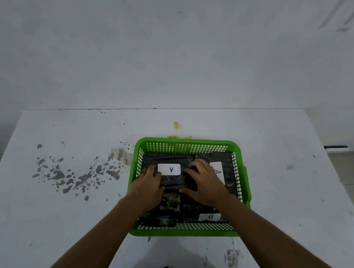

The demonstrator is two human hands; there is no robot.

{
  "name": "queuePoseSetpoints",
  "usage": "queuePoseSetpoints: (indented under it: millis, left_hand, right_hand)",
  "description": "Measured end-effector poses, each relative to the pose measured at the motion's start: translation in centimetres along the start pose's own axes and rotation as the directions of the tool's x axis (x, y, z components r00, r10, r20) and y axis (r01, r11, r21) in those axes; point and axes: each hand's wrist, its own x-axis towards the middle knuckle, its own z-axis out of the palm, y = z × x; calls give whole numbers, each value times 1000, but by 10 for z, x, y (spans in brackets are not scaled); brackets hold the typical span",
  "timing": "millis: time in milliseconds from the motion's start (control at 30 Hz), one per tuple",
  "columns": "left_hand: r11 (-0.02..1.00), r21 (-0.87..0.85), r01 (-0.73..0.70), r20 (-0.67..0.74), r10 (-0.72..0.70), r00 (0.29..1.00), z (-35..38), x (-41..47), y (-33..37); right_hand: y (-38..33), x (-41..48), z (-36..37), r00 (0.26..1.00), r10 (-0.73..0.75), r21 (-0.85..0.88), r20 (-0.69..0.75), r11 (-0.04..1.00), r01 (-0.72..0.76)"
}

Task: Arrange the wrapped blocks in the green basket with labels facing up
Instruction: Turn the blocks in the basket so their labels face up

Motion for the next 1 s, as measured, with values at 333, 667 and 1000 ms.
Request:
queuePoseSetpoints:
  millis: [333,667,1000]
  left_hand:
    - [970,-66,-236,-276,209,938,18,-40,-8]
    - [983,-148,-105,-441,29,897,18,-79,-9]
    - [992,-86,-89,-304,59,951,28,-95,-20]
  right_hand:
    - [-15,4,0,993,119,11,14,993,-119]
    - [-44,-28,-7,996,-82,152,39,986,75]
    - [-60,-37,9,971,-20,35,240,999,12]
